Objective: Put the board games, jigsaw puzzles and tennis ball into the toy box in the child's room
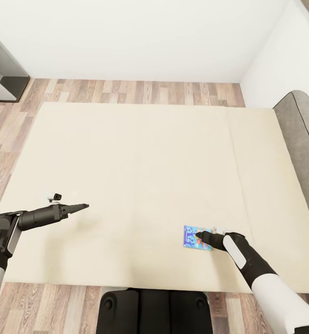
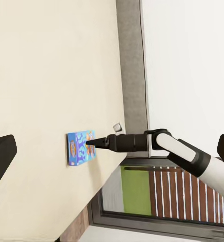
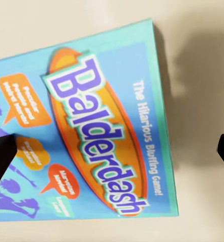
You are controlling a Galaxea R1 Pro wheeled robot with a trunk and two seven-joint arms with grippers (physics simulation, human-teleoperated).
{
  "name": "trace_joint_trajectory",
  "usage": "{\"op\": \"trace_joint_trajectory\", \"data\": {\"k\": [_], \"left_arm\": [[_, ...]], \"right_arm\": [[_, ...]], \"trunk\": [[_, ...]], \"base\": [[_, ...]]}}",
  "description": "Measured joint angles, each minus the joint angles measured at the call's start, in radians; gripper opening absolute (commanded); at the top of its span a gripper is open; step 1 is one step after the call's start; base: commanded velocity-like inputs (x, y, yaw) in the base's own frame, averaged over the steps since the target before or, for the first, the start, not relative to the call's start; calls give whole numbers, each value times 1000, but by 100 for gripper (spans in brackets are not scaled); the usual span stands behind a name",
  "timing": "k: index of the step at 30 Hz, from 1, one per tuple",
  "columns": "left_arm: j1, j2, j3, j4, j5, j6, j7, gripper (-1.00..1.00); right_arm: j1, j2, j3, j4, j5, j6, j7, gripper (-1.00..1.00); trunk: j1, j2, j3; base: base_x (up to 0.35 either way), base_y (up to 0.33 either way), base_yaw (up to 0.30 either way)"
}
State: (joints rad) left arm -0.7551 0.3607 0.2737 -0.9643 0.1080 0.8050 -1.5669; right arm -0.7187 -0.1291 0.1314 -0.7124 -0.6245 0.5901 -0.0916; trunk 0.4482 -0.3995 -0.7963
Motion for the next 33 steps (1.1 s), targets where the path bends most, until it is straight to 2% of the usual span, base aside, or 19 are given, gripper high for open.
{"op": "trace_joint_trajectory", "data": {"k": [14,33], "left_arm": [[0,0,0,0,0,-1,0,100],[0,0,0,0,1,-1,0,100]], "right_arm": [[0,-16,1,-4,2,5,0,100],[0,-13,3,17,-3,-18,1,100]], "trunk": [[0,0,0],[0,0,7]], "base": [[0,29,0],[0,2,0]]}}
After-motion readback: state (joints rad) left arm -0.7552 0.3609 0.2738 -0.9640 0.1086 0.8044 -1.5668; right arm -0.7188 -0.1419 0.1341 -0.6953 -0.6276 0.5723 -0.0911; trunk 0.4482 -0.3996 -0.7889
